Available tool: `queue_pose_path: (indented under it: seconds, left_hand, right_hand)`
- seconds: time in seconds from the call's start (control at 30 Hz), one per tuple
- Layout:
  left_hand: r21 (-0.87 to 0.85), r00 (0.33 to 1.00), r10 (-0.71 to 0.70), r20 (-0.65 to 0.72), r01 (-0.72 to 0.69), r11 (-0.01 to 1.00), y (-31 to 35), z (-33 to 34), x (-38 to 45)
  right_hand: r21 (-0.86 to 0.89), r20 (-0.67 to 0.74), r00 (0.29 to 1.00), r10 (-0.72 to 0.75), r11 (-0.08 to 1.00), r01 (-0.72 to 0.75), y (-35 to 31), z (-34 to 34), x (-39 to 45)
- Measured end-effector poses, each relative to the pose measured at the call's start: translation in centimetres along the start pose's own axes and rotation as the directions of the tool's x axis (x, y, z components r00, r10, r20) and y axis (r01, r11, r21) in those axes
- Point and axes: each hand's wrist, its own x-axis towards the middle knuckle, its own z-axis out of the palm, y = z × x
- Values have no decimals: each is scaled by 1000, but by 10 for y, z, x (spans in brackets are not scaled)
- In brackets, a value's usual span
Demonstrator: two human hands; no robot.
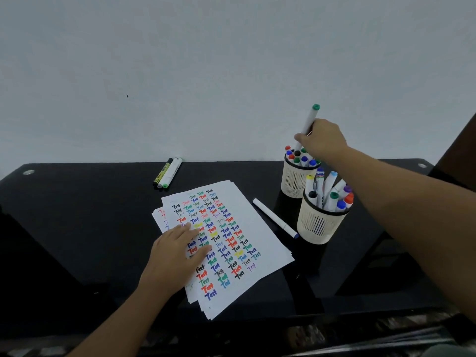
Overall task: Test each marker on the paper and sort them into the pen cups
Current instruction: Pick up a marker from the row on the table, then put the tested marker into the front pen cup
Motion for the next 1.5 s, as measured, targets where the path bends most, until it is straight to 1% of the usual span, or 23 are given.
queue_pose_path:
  seconds: [0.1, 0.17, 0.3, 0.4, 0.53, 0.7, 0.8, 0.87, 0.97, 1.1, 1.2, 1.3, 1.5]
  left_hand:
    - [3, 1000, 3, -5, -3, 1000, 2, -2, -1]
    - [-4, 1000, 3, 1, -3, 1000, 3, -3, -1]
    - [9, 1000, 11, 3, -11, 1000, 0, -2, 0]
    - [22, 1000, 4, 4, -4, 1000, 0, -2, 0]
    - [18, 1000, -8, 20, 8, 1000, 0, -3, -1]
    - [34, 1000, -7, 20, 6, 999, 3, -4, -1]
    - [10, 1000, -3, 23, 3, 1000, 3, -4, -1]
    - [7, 1000, 0, 17, 0, 1000, 3, -4, -1]
    - [22, 1000, -1, 9, 0, 1000, 5, -5, -2]
    - [10, 1000, -1, 18, 1, 1000, 4, -5, -1]
    - [16, 1000, -13, 13, 13, 1000, 4, -5, 0]
    - [18, 1000, -17, 24, 16, 1000, 3, -5, -1]
    - [-1, 998, -32, 50, 32, 999, 8, -10, -3]
  right_hand:
    - [-2, 78, 997, 19, 1000, -19, 2, 6, 1]
    - [6, 76, 997, 9, 1000, -9, 4, 9, 2]
    - [37, -12, 999, -36, 999, 36, 10, 10, 1]
    - [51, -45, 998, -48, 997, 50, 15, 14, 1]
    - [111, -83, 993, -90, 989, 99, 16, 16, -1]
    - [194, -185, 974, -134, 966, 170, 16, 12, -6]
    - [183, -215, 960, -180, 958, 221, 18, 15, -7]
    - [146, -205, 951, -232, 953, 264, 19, 14, -8]
    - [75, -136, 951, -279, 954, 291, 20, 13, -8]
    - [-28, -35, 961, -273, 962, 272, 23, 16, -2]
    - [-67, 19, 967, -256, 964, 257, 27, 18, 3]
    - [-100, 33, 967, -253, 962, 255, 27, 17, 3]
    - [-134, 14, 963, -268, 954, 267, 13, 13, -1]
